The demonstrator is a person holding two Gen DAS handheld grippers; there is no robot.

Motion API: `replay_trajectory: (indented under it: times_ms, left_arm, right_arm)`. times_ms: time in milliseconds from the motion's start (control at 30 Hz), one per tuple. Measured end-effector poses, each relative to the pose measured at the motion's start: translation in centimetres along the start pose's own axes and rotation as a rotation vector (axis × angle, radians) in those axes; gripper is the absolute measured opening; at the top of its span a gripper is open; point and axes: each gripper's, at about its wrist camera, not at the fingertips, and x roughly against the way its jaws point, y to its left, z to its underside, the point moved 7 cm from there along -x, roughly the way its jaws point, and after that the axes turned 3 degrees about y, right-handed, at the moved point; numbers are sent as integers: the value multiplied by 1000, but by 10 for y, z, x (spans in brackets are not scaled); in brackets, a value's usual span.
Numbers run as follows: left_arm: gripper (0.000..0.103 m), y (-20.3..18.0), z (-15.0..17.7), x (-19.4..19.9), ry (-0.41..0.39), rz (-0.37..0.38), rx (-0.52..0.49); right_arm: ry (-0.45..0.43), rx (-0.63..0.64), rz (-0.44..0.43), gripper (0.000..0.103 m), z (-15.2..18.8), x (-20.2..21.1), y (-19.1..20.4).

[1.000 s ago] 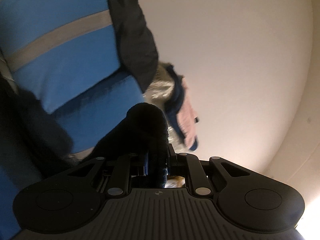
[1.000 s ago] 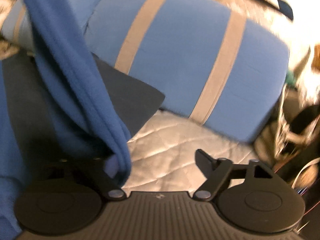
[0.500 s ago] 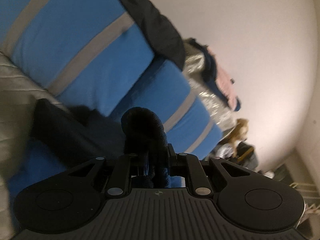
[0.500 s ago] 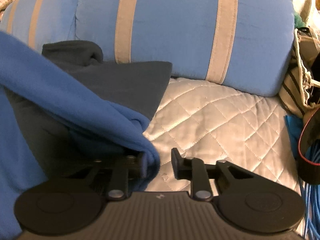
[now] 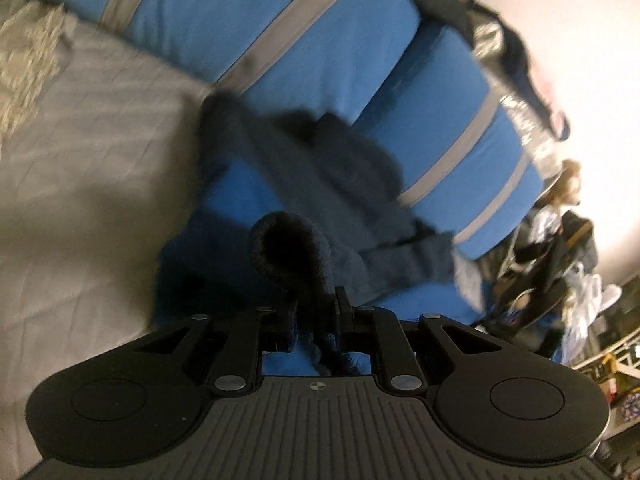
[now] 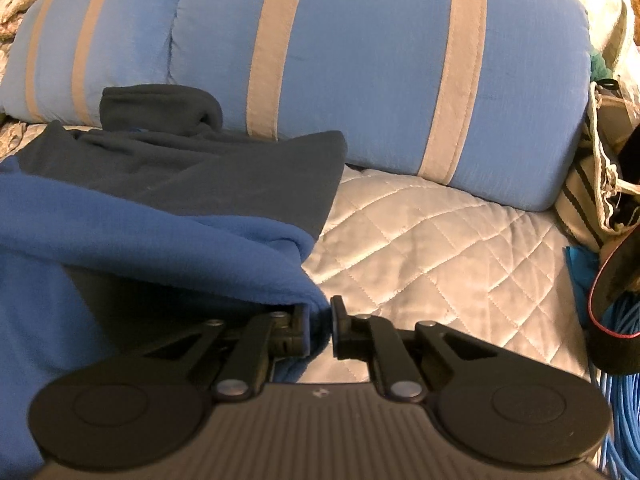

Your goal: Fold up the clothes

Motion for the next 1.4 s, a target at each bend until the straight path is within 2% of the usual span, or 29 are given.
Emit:
replay_trajectory:
  times_ms: [167, 333, 433, 467, 533, 567, 600, 667, 733, 867, 967, 1100, 1167, 1333, 1400]
  left_arm:
    - [17, 17, 17, -14, 51, -55, -51]
    - [18, 24, 21, -17, 47, -99, -90]
    - [18, 26, 22, -19, 45, -126, -107]
    - [18, 26, 23, -20, 47, -135, -118]
    - [20, 26, 24, -22, 49, -152, -136]
    - [21, 27, 24, -22, 51, -161, -137]
    - [22, 27, 24, -22, 54, -170, -135]
    - [23, 28, 25, -22, 57, -182, -130]
    - [26, 27, 26, -21, 63, -198, -132]
    - [40, 28, 25, -14, 79, -271, -137]
    - [44, 27, 23, -2, 89, -273, -119]
    - [46, 13, 16, 25, 55, -339, -147]
    - [52, -1, 10, 42, 33, -350, -159]
    - [68, -66, -9, 87, -49, -346, -251]
    - [70, -100, -15, 102, -83, -307, -293]
  right_arm:
    - [0, 27, 10, 11, -1, 1, 5]
    - [1, 46, 13, 15, -1, 4, 9]
    - [4, 97, 38, 27, 1, 5, 13]
    - [6, 119, 50, 34, 2, 4, 14]
    - [12, 156, 80, 40, 5, 3, 16]
    - [13, 174, 97, 47, 6, 2, 16]
    - [10, 196, 123, 61, 7, 1, 16]
    - [11, 245, 192, 76, 8, 0, 16]
    - [9, 255, 198, 78, 8, 1, 14]
    - [13, 257, 175, 89, 10, 9, 9]
    - [20, 301, 161, 91, 15, 17, 6]
    - [12, 383, 168, 92, 23, 32, 4]
    - [2, 378, 165, 92, 23, 40, -1]
    - [-20, 291, 134, 93, 19, 55, -22]
    - [-25, 247, 125, 94, 18, 57, -32]
